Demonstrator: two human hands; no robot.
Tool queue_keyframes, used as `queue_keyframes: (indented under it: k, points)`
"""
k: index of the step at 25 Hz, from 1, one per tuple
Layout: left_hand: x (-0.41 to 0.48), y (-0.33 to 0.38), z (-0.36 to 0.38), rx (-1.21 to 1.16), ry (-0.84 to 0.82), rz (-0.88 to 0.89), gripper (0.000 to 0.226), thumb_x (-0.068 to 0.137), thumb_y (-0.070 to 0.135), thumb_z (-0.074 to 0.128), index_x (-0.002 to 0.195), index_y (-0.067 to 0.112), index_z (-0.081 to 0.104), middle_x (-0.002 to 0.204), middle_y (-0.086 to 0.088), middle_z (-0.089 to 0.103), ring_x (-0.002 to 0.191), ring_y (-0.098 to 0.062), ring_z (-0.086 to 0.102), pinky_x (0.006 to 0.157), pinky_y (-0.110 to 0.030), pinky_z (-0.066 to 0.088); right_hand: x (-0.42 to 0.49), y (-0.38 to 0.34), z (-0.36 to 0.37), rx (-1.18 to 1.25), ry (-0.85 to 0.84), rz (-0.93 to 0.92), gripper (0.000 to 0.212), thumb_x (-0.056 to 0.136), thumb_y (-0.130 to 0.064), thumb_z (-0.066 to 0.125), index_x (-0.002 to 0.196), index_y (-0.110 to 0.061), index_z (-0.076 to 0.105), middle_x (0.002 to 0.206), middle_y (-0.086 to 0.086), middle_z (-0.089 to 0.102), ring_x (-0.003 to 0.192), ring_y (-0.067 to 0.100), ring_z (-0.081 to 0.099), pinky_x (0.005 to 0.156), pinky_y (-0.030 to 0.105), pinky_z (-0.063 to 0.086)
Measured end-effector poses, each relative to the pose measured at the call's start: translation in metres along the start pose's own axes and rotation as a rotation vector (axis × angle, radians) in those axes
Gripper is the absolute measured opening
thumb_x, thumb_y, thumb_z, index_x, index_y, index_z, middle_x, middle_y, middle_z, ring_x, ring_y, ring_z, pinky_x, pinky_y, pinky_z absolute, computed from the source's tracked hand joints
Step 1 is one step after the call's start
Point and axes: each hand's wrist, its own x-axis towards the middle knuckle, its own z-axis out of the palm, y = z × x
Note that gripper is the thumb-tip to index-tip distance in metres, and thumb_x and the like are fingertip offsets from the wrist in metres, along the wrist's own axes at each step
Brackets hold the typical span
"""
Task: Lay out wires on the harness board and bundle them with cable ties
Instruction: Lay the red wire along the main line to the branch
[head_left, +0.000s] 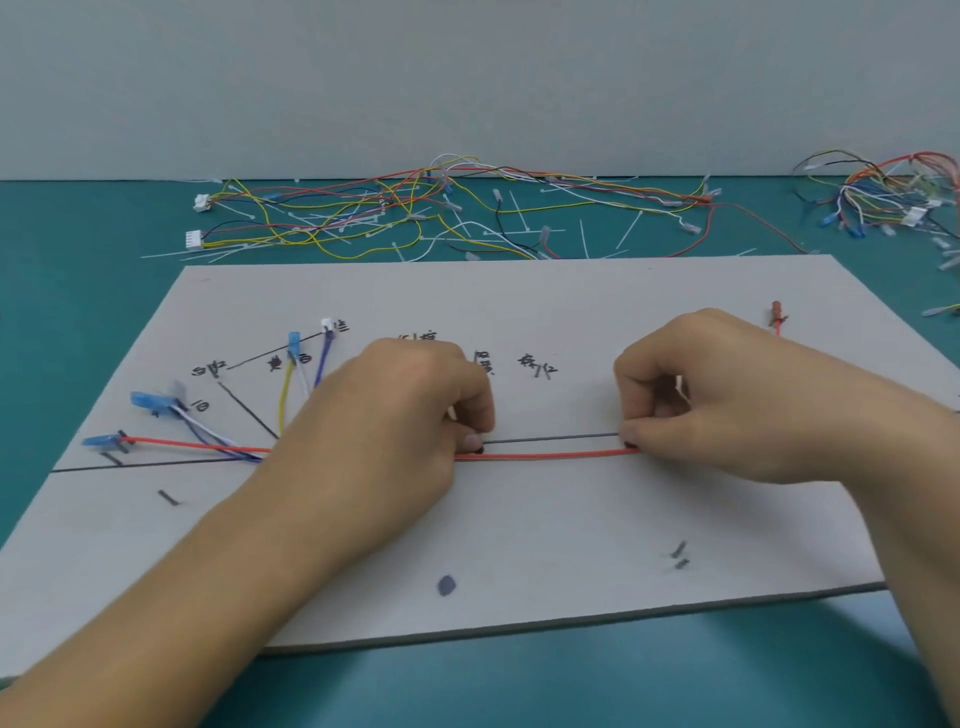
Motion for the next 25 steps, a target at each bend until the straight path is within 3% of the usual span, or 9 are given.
queue_keyframes:
  k: [4, 9, 12, 16, 25]
  points:
    - [-0.001, 0.001, 0.006, -0.014, -0.003, 0.074, 0.013, 0.088, 0.016, 0.073, 0.084, 0.028, 0.07, 0.084, 0.016, 0.061, 0.083, -0.008, 0.059, 0.078, -0.039, 0.053, -0.001, 0.009, -0.009, 0.019, -0.052, 0.061, 0.014, 0.077, -0.02, 0.075, 0.066, -0.024, 0.069, 0.056, -0.008, 0.063, 0.05, 0.005, 0.054, 0.048, 0.02, 0.045]
    - [-0.004, -0.01, -0.006, -0.043, -0.081, 0.063, 0.009, 0.088, 0.039, 0.073, 0.085, 0.031, 0.069, 0.086, 0.016, 0.062, 0.08, -0.001, 0.06, 0.074, -0.036, 0.054, 0.001, 0.006, -0.007, 0.087, -0.003, 0.072, 0.008, 0.077, -0.03, 0.077, 0.078, -0.029, 0.069, 0.067, -0.012, 0.069, 0.061, 0.006, 0.062, 0.056, 0.018, 0.049]
    - [-0.004, -0.006, -0.002, -0.035, -0.074, 0.071, 0.008, 0.089, 0.031, 0.071, 0.082, 0.029, 0.07, 0.084, 0.014, 0.059, 0.079, -0.002, 0.058, 0.072, -0.037, 0.054, 0.005, 0.003, -0.003, 0.093, 0.038, 0.135, 0.01, 0.08, -0.022, 0.074, 0.073, -0.028, 0.071, 0.063, -0.014, 0.069, 0.059, 0.003, 0.063, 0.051, 0.015, 0.046]
    - [-0.003, -0.003, 0.002, -0.047, -0.06, 0.059, 0.009, 0.089, 0.026, 0.067, 0.081, 0.028, 0.068, 0.083, 0.013, 0.058, 0.079, -0.003, 0.057, 0.072, -0.037, 0.054, 0.008, -0.001, 0.002, 0.057, 0.048, 0.175, 0.026, 0.082, -0.008, 0.065, 0.079, -0.034, 0.069, 0.066, -0.015, 0.068, 0.062, 0.001, 0.062, 0.055, 0.027, 0.046]
    - [-0.001, 0.001, 0.005, -0.036, -0.057, 0.064, 0.012, 0.087, 0.02, 0.065, 0.077, 0.025, 0.07, 0.081, 0.01, 0.059, 0.076, -0.006, 0.057, 0.071, -0.039, 0.053, 0.011, 0.004, -0.002, 0.171, 0.005, 0.2, 0.034, 0.081, -0.003, 0.066, 0.073, -0.036, 0.075, 0.061, -0.003, 0.07, 0.046, 0.005, 0.058, 0.046, 0.022, 0.048]
